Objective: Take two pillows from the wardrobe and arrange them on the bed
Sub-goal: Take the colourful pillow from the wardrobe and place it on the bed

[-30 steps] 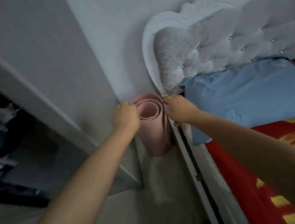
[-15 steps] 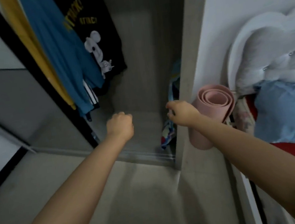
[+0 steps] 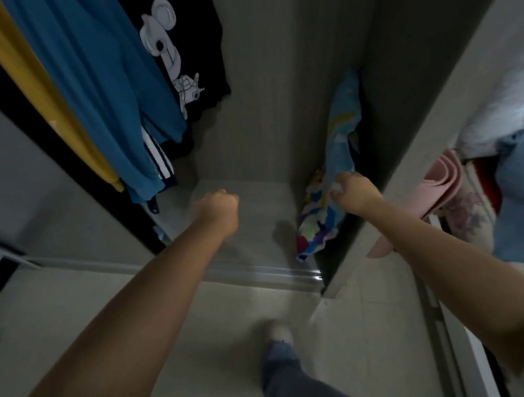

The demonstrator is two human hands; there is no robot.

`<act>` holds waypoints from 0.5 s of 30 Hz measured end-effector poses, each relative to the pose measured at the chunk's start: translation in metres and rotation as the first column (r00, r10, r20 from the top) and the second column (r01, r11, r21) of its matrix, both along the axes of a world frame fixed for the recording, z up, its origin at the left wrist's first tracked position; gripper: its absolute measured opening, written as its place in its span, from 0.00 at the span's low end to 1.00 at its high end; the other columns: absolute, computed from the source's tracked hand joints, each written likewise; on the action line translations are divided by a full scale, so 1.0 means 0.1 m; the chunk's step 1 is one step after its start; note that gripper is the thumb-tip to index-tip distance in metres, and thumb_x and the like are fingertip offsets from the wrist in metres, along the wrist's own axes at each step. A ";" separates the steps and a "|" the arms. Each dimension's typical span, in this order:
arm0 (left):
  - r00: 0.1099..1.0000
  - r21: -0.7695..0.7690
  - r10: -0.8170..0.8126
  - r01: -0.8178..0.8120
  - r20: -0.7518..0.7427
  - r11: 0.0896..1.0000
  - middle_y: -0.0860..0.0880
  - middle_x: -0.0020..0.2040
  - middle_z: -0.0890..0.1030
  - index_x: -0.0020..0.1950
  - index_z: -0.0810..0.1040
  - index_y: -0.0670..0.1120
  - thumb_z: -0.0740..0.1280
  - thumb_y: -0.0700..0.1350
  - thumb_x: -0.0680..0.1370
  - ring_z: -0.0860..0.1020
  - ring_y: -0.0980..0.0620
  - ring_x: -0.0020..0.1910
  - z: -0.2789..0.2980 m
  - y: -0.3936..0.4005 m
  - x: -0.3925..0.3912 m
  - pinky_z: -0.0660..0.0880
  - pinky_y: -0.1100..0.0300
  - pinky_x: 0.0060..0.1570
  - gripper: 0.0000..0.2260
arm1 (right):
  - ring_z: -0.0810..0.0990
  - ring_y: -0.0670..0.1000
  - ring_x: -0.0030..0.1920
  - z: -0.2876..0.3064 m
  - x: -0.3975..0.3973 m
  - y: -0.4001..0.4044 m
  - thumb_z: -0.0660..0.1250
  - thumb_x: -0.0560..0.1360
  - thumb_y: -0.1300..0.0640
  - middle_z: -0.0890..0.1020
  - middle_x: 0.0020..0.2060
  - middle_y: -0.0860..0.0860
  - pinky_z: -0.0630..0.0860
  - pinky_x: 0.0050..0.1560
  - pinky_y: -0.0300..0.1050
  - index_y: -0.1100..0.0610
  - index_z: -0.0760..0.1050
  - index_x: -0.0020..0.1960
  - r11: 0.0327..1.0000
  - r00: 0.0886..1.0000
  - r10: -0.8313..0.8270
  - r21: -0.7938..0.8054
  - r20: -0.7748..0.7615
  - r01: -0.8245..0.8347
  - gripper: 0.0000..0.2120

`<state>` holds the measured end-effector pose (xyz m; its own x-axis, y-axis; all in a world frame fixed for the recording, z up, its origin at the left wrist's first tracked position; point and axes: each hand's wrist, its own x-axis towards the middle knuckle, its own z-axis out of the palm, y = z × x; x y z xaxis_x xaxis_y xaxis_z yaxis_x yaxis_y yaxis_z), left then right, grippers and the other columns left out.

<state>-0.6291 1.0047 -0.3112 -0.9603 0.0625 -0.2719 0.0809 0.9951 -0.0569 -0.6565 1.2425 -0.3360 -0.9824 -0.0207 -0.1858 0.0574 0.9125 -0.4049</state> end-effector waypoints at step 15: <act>0.881 -0.015 -0.451 0.458 0.142 0.889 0.38 0.63 0.75 0.62 0.73 0.40 0.60 0.40 0.77 0.73 0.39 0.63 -0.48 -0.12 -2.61 0.73 0.49 0.63 0.14 | 0.70 0.63 0.64 -0.74 -1.67 0.00 0.60 0.78 0.55 0.70 0.64 0.64 0.71 0.63 0.57 0.65 0.63 0.66 0.754 0.715 -0.657 0.206 0.240 0.624 0.21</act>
